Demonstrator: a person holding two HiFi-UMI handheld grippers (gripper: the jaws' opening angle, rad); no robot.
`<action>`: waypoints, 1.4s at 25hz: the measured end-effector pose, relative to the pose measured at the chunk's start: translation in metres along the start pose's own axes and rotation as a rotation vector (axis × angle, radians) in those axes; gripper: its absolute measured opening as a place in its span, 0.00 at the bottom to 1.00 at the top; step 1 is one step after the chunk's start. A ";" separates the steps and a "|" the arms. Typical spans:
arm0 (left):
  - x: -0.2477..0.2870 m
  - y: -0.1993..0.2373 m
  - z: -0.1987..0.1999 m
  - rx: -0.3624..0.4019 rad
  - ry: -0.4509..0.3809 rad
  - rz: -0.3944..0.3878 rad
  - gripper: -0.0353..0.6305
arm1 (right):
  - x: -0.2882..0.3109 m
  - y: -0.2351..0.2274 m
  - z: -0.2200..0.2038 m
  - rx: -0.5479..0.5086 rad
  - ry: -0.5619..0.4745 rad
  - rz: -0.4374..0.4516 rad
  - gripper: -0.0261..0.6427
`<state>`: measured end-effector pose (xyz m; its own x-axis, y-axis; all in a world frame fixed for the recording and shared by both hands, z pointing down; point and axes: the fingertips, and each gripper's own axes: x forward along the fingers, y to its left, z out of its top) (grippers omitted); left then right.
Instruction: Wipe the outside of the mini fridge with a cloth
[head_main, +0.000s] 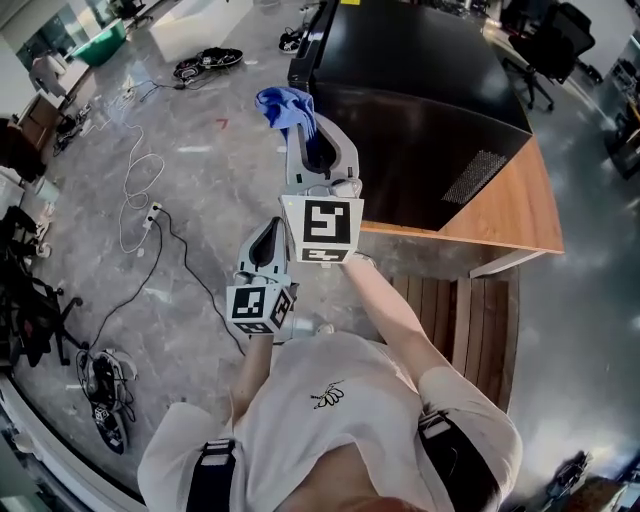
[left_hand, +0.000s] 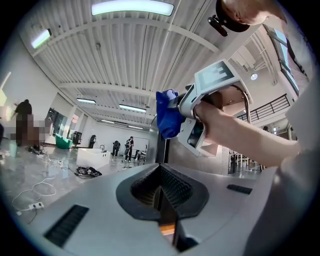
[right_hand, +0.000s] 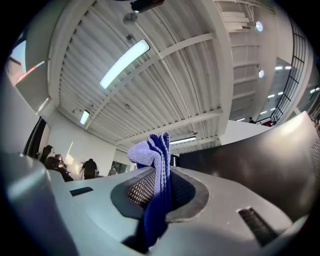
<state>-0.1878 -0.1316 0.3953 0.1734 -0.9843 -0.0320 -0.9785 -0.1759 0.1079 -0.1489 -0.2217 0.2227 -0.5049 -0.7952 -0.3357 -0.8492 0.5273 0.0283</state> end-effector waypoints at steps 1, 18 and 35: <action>-0.001 0.003 0.000 -0.002 0.000 0.008 0.06 | 0.005 0.003 -0.005 -0.016 0.013 0.000 0.13; 0.006 0.006 -0.003 -0.001 0.011 0.001 0.06 | -0.004 -0.035 -0.021 -0.137 0.049 -0.080 0.13; 0.012 -0.022 -0.005 0.022 0.020 -0.067 0.06 | -0.076 -0.159 -0.003 -0.207 0.048 -0.374 0.13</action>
<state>-0.1635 -0.1393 0.3978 0.2408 -0.9704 -0.0183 -0.9667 -0.2415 0.0846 0.0245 -0.2459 0.2464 -0.1588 -0.9358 -0.3149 -0.9858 0.1326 0.1031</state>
